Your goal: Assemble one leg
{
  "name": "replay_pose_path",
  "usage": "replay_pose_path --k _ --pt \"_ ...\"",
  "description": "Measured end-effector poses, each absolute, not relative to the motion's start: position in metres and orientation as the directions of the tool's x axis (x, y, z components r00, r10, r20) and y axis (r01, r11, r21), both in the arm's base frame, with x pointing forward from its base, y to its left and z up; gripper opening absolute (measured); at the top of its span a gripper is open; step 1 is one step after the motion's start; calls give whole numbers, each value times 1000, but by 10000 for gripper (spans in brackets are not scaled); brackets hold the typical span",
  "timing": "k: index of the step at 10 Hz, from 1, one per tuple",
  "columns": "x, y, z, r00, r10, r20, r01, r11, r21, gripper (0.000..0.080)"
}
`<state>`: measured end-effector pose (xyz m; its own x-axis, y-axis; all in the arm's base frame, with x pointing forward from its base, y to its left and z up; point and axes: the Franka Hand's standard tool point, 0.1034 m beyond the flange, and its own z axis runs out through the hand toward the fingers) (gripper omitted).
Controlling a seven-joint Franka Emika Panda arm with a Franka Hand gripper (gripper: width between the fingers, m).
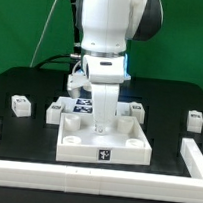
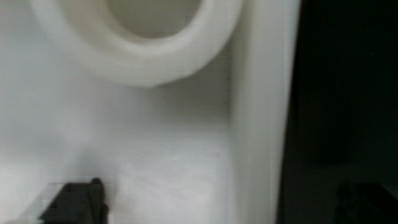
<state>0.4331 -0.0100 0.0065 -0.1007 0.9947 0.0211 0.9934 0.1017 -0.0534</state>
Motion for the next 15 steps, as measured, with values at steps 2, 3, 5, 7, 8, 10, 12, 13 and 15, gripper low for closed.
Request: replay_pose_path --k 2,3,5,7,8,10,12,13,15 --pt "433 -11 6 -98 995 21 994 99 -54 389" --pt "433 -12 6 -97 995 21 994 98 -55 389" --pt "432 -12 6 -97 995 20 994 98 -55 79" --pt "435 -12 7 -97 995 20 994 97 -45 54" --pt "435 -12 7 -96 995 20 994 97 -45 54" --pt "435 -12 7 -96 995 20 994 97 -44 54" --pt "436 -11 7 -92 996 20 995 93 -43 54" --pt "438 -4 8 -74 997 22 996 75 -40 54" --pt "447 11 8 -52 998 29 998 53 -31 54"
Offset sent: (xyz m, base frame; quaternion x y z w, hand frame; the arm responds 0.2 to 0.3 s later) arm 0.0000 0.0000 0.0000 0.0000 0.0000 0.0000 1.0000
